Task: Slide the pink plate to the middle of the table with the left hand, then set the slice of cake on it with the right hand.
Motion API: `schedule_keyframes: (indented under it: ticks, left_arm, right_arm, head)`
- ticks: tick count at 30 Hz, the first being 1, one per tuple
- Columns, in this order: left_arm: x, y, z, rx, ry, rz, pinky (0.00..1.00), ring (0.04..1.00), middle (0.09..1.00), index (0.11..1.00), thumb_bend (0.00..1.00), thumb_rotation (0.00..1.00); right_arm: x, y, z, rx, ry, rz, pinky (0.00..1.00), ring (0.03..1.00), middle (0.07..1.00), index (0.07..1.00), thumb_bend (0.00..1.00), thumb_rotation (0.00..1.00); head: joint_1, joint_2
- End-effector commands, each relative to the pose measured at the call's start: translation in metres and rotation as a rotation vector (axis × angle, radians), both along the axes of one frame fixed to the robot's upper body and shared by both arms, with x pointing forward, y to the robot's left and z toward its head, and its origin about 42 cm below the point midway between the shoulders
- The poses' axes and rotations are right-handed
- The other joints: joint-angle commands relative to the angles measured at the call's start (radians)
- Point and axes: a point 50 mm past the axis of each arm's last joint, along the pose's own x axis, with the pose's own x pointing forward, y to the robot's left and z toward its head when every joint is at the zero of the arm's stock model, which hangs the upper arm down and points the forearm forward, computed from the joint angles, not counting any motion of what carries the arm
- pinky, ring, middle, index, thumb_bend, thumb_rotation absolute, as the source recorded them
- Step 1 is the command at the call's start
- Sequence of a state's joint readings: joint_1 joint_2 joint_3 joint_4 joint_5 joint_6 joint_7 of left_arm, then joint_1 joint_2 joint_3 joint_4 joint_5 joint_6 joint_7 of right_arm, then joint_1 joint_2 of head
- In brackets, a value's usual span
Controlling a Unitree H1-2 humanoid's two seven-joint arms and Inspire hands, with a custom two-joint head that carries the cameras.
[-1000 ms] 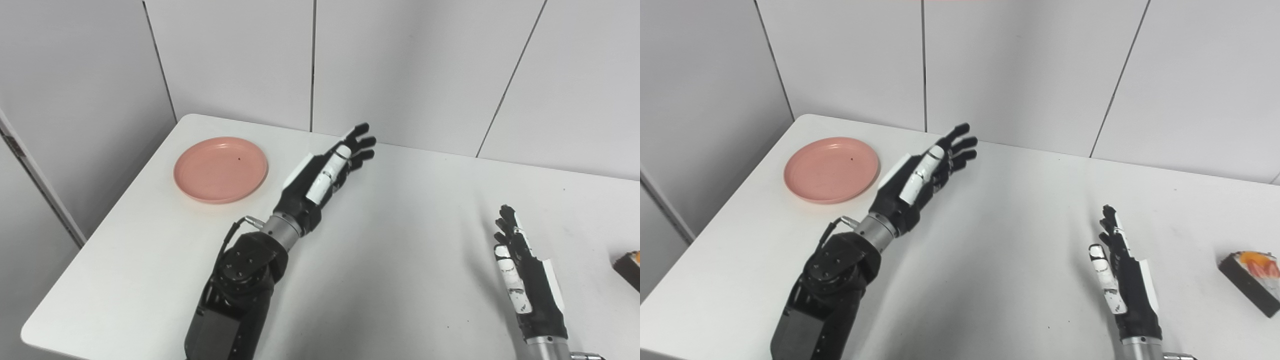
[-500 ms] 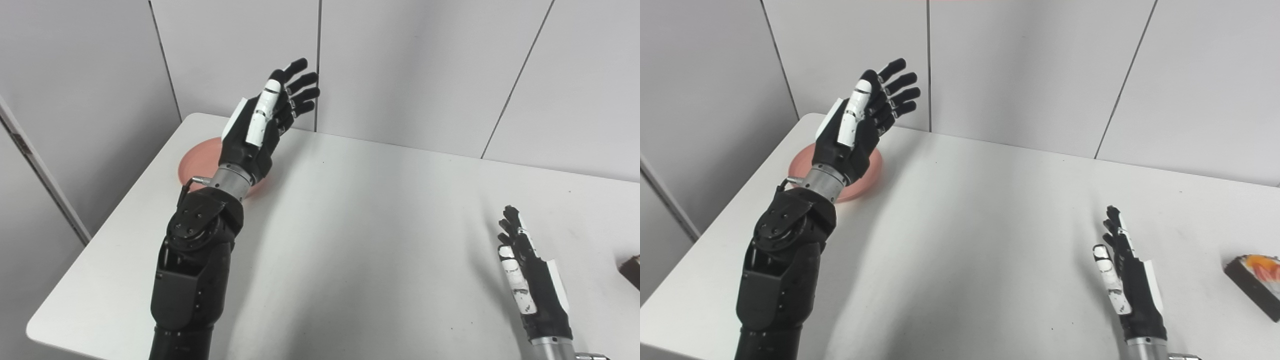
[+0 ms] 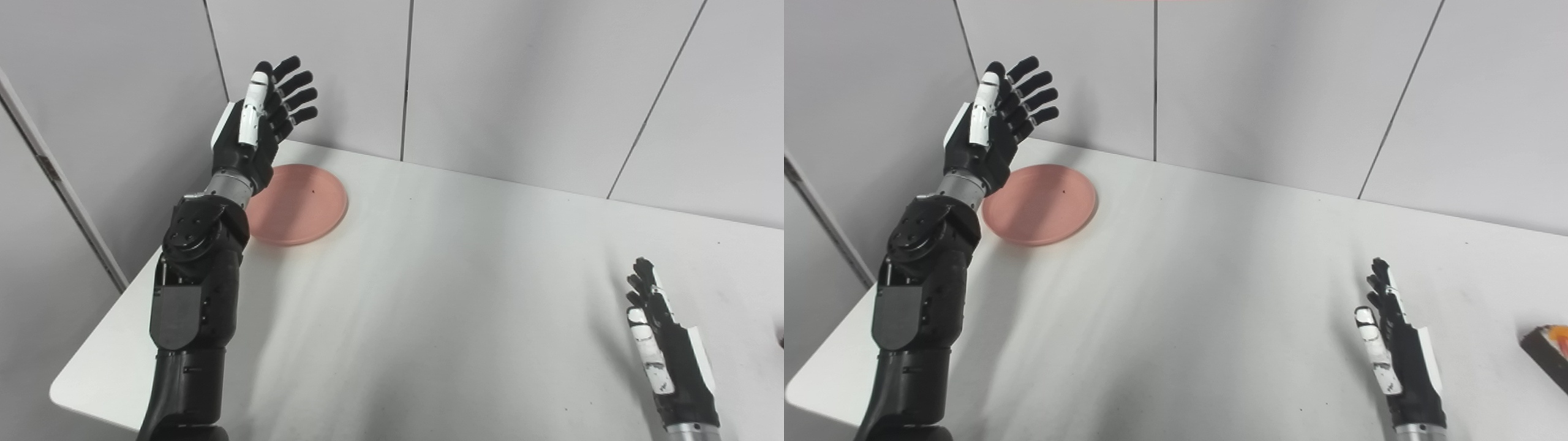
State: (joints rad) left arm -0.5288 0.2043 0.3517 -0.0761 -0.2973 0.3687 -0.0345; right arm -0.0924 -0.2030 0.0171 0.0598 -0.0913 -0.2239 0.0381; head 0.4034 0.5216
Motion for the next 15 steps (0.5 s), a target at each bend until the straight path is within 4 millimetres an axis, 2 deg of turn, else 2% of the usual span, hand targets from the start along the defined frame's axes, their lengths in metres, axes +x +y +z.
schedule_keyframes:
  ticks: [1,2,4,9,12,15]
  left_arm:
    - [0.007,0.007,0.034,0.023,-0.121,0.020,0.82,0.845,0.855,0.844,0.47,1.00]
    - [0.009,0.013,0.033,0.024,-0.117,0.043,0.82,0.845,0.855,0.845,0.47,1.00]
    - [0.011,0.023,0.030,0.023,-0.108,0.085,0.84,0.854,0.860,0.851,0.47,1.00]
    - [0.016,0.041,0.023,0.005,-0.099,0.135,0.83,0.855,0.863,0.860,0.45,1.00]
    - [0.020,0.060,0.012,-0.029,-0.077,0.170,0.84,0.864,0.868,0.870,0.44,1.00]
    - [0.020,0.068,0.006,-0.037,-0.068,0.191,0.86,0.869,0.877,0.876,0.43,1.00]
  right_arm:
    - [-0.020,-0.013,-0.029,-0.002,0.084,-0.024,0.95,0.962,0.982,0.976,0.35,1.00]
    - [-0.020,-0.013,-0.029,-0.002,0.080,-0.026,0.95,0.962,0.982,0.976,0.35,1.00]
    - [-0.020,-0.014,-0.028,-0.003,0.077,-0.030,0.94,0.960,0.978,0.970,0.34,1.00]
    - [-0.022,-0.016,-0.027,0.004,0.094,-0.034,0.96,0.969,0.984,0.979,0.35,1.00]
    - [-0.023,-0.016,-0.027,-0.003,0.098,-0.040,0.96,0.966,0.979,0.976,0.38,1.00]
    - [-0.023,-0.017,-0.027,-0.003,0.094,-0.036,0.96,0.969,0.983,0.980,0.32,1.00]
  head:
    - [-0.001,0.001]
    - [0.031,-0.007]
    - [0.044,-0.011]
    - [0.032,-0.008]
    - [0.032,-0.008]
    - [0.032,-0.008]
